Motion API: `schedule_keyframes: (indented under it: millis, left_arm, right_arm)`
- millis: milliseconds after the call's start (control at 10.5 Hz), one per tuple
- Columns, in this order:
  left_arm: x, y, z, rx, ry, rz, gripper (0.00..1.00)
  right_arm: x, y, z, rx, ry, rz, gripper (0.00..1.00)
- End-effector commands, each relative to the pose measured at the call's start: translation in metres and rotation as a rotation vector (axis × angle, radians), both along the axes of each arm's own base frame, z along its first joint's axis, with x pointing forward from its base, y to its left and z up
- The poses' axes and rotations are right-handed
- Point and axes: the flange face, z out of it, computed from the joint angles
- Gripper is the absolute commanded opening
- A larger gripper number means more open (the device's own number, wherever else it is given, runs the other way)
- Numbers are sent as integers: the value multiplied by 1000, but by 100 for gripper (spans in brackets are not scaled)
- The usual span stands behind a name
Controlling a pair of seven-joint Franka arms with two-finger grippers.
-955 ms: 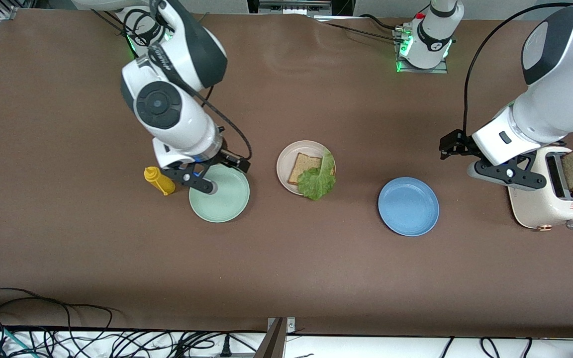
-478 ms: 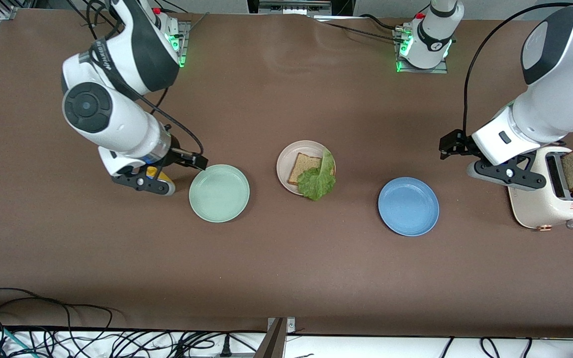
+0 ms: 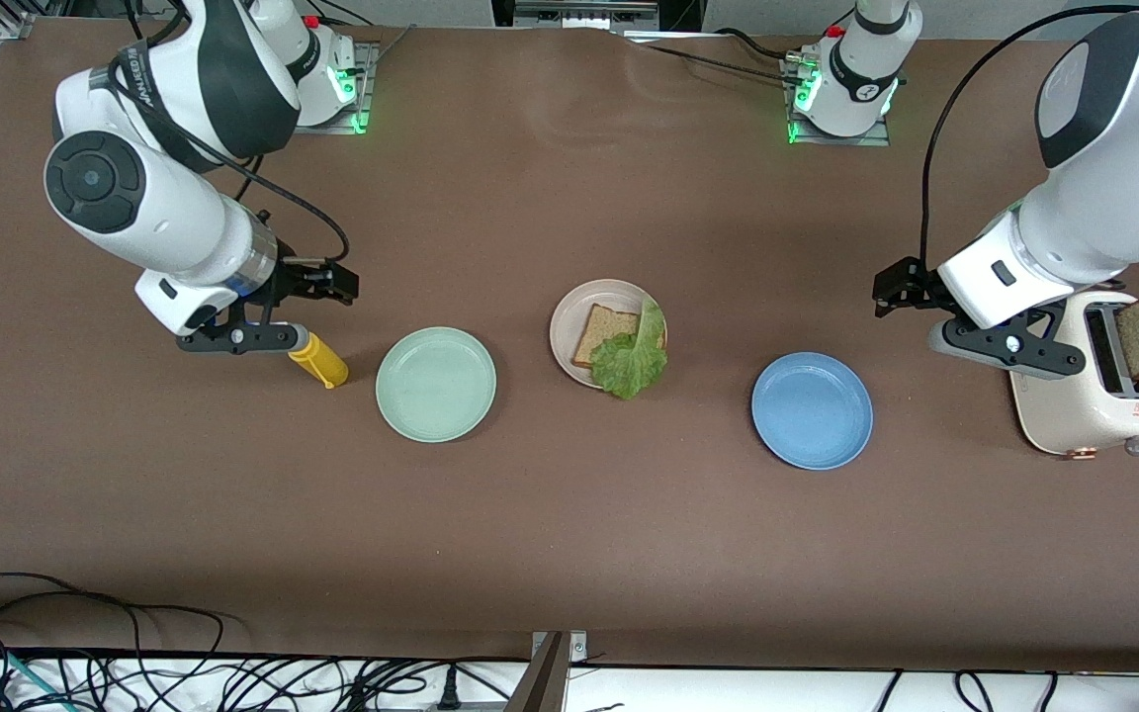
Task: Make sandwich on beige plate with both arms
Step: 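Raise the right gripper and move it toward the yellow mustard bottle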
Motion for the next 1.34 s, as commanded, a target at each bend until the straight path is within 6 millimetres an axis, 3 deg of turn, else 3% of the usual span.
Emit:
schedule_keyframes:
  millis: [0, 382, 860, 1051, 1242]
  left_arm:
    - [-5, 2, 7, 37, -7, 5, 100]
    - [-6, 6, 10, 39, -6, 17, 100]
    - [-5, 8, 9, 40, -4, 35, 100]
    - [-6, 5, 7, 41, 0, 46, 100]
    - [-10, -9, 3, 46, 15, 70, 100]
  right_arm:
    - [-23, -23, -2, 15, -34, 140, 100]
    - [-45, -61, -22, 24, -114, 354, 100]
    - [-31, -128, -38, 61, -138, 536, 100]
    - [-35, -149, -64, 126, -175, 580, 100]
    - [-34, -189, -97, 195, -223, 639, 100]
